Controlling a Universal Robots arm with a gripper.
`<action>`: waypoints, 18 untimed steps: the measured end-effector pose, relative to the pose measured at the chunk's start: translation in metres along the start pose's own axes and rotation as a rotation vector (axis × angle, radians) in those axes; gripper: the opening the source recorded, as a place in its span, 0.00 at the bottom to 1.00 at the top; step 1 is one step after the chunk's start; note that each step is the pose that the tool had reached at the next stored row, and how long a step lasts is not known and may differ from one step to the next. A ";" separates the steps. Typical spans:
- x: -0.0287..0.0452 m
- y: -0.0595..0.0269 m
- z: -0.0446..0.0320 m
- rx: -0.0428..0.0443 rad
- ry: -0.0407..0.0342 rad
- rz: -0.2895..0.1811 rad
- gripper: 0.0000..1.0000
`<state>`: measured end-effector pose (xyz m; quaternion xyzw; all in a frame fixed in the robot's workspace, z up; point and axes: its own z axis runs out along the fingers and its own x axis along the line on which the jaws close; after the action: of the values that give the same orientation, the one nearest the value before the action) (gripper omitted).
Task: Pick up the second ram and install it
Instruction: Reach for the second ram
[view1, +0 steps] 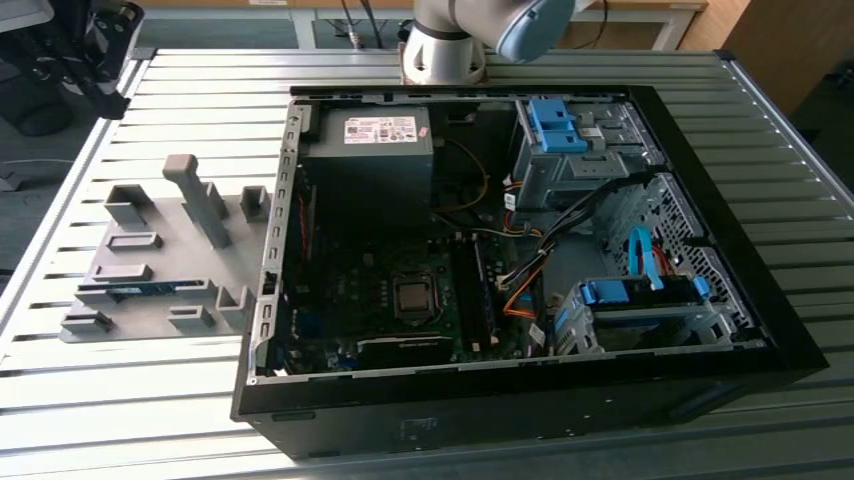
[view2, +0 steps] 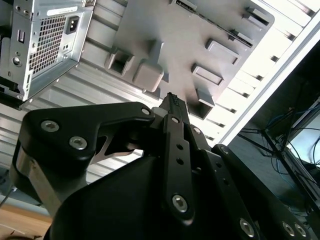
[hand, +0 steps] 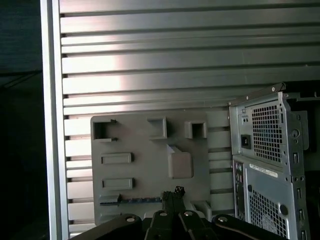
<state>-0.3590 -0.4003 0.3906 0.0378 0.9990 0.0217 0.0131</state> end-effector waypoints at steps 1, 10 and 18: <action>0.0036 -0.0012 -0.0002 0.0001 0.0002 0.000 0.11; 0.0165 -0.0222 -0.0006 0.0001 0.0002 0.000 0.11; 0.0159 -0.0388 -0.0005 0.0001 0.0005 0.000 0.11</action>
<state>-0.3778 -0.4378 0.3890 0.0379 0.9990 0.0217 0.0129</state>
